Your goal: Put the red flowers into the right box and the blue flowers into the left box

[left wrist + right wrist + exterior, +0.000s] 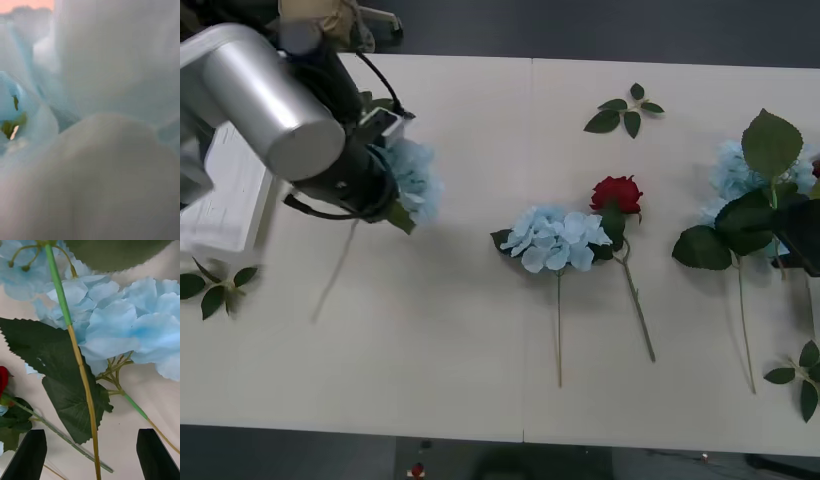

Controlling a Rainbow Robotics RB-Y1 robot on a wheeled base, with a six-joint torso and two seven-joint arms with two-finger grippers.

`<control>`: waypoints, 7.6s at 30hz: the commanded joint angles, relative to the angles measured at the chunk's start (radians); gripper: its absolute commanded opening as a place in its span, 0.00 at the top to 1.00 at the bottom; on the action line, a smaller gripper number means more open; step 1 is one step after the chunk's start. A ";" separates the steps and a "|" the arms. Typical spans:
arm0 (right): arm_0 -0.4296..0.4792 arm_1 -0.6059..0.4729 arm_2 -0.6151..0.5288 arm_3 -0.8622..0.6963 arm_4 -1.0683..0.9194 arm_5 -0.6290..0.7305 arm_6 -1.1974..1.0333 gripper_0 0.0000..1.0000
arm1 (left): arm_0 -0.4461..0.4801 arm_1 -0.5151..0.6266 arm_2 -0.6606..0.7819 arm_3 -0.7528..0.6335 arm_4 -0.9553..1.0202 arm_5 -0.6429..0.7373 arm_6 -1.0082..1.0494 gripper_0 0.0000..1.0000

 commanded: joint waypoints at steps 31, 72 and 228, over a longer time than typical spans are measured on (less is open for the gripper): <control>-0.114 -0.011 0.018 0.079 0.048 -0.031 0.031 1.00 | -0.060 0.247 0.024 0.844 -0.410 -0.664 -0.480 0.99; -0.100 -0.009 -0.118 0.139 -0.108 -0.026 0.367 0.20 | 0.233 0.015 0.558 0.264 0.188 -0.342 -0.508 0.11; -0.126 0.741 -0.217 0.004 -0.861 0.198 1.799 1.00 | 0.617 -0.485 0.820 -0.118 0.914 -0.083 -1.233 0.11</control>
